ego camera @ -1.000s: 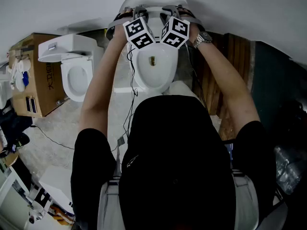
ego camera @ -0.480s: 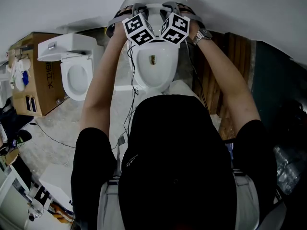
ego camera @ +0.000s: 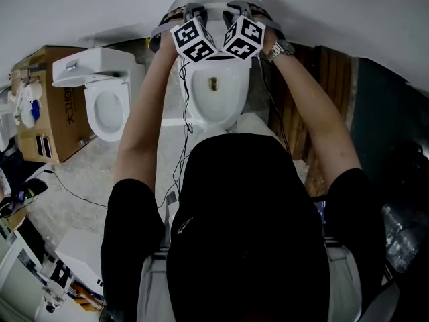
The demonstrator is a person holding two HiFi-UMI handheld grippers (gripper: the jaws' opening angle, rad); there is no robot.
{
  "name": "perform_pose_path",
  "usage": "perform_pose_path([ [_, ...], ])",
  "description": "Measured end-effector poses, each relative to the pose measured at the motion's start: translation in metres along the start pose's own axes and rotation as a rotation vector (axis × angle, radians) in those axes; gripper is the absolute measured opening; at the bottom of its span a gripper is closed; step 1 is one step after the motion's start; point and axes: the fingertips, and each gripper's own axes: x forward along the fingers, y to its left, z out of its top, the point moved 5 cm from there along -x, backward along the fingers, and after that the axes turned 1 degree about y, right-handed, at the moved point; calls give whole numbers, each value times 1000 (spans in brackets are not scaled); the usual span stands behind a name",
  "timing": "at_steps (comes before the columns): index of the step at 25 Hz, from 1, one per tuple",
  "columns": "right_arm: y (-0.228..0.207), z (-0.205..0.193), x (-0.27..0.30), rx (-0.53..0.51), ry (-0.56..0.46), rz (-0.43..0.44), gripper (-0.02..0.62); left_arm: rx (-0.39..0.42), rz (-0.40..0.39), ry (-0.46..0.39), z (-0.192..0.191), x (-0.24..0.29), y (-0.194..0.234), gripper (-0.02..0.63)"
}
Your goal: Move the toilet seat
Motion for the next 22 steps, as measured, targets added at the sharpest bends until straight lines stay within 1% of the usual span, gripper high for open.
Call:
perform_pose_path([
  [6, -4, 1, 8, 22, -8, -2, 104, -26, 25, -12, -3, 7, 5, 69],
  [13, -12, 0, 15, 48, -13, -9, 104, -56, 20, -4, -1, 15, 12, 69],
  [22, -20, -2, 20, 102, -27, -19, 104, -90, 46, -12, 0, 22, 18, 69],
])
